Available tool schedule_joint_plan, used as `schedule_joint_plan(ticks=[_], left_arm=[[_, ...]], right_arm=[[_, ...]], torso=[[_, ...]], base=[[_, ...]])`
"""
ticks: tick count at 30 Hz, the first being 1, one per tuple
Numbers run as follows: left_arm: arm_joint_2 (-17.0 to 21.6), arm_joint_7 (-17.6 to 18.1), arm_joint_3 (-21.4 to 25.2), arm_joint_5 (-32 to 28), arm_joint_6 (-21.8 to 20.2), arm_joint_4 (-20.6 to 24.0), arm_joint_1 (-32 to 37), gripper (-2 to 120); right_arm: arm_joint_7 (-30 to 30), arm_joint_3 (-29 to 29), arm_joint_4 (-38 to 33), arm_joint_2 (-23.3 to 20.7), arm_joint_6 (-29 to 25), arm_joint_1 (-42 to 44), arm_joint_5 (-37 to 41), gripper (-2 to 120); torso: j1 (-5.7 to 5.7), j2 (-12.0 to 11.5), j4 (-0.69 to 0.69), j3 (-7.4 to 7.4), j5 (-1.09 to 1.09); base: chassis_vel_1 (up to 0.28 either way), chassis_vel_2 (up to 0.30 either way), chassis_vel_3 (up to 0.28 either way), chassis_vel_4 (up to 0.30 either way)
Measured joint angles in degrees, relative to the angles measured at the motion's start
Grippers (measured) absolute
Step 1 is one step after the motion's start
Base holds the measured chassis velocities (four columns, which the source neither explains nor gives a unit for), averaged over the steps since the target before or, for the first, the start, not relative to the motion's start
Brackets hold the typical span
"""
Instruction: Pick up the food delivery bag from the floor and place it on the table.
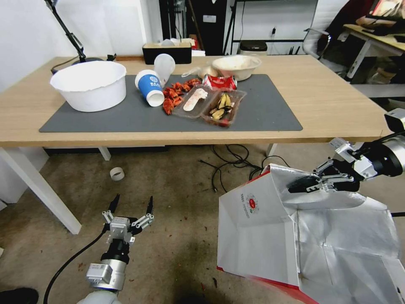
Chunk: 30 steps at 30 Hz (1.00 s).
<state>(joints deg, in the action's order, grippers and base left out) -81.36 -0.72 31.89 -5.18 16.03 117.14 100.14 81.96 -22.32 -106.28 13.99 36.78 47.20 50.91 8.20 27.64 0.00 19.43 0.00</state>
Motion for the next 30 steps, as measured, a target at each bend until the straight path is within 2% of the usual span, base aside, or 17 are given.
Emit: schedule_joint_plan(ticks=[30], left_arm=[[0.2, 0.0, -0.5, 0.4, -0.2, 0.0, -0.5, 100]], right_arm=[[0.1, 1.2, 0.4, 0.8, -0.2, -1.0, -0.5, 0]], torso=[[2.56, 6.9, 0.0, 4.29, 0.0]], base=[[0.0, 0.0, 0.0, 0.0]])
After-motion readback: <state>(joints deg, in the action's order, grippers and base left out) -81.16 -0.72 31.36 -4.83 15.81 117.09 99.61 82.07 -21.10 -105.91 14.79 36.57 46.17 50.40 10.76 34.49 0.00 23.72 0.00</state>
